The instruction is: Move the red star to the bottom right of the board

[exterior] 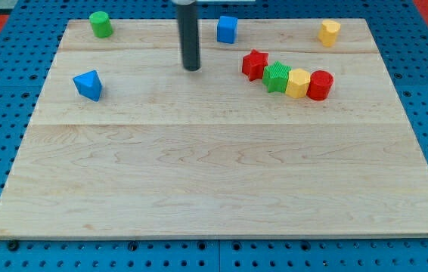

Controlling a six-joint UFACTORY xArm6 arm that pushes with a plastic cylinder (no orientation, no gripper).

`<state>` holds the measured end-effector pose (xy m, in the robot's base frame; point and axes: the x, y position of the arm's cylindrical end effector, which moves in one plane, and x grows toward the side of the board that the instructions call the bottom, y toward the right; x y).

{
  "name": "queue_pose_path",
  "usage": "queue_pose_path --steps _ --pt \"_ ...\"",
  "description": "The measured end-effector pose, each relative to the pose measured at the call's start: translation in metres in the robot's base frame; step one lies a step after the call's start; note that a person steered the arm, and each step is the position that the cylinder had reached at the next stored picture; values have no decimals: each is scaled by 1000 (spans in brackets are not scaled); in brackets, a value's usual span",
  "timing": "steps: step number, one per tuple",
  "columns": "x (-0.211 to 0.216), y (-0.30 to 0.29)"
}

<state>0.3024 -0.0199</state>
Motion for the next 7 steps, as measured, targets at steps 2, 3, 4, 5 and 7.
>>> queue_pose_path --steps 2,3,4,5,7 --pt "-4 81" --pt "39 81" --pt "76 81" --pt "98 82" --pt "114 84"
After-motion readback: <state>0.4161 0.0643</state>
